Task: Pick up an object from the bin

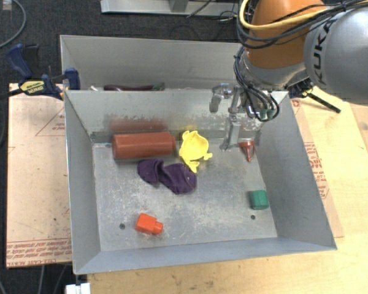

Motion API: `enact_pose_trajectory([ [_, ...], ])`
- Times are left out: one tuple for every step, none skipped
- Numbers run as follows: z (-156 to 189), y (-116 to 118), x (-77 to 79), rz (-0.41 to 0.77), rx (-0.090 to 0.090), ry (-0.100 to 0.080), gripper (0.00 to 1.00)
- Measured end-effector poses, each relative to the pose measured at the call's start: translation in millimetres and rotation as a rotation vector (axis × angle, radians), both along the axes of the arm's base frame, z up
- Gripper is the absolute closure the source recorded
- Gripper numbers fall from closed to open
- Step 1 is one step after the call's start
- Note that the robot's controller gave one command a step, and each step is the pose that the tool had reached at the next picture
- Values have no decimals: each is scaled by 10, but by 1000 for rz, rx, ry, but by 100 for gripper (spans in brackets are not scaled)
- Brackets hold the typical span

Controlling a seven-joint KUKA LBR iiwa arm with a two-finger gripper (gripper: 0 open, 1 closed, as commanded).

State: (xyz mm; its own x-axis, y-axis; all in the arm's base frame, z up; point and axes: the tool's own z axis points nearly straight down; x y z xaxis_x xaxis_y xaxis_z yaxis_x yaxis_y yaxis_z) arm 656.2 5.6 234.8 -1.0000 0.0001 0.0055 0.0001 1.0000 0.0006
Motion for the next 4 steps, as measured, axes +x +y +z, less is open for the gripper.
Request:
enact_pose_trajectory([
  [55,0,11,0,0,-8,0],
  [-420,118,-6,46,0,-13,0],
  [-867,506,-121,188,0,-8,0],
  [-1309,446,-153,120,4,-17,0],
])
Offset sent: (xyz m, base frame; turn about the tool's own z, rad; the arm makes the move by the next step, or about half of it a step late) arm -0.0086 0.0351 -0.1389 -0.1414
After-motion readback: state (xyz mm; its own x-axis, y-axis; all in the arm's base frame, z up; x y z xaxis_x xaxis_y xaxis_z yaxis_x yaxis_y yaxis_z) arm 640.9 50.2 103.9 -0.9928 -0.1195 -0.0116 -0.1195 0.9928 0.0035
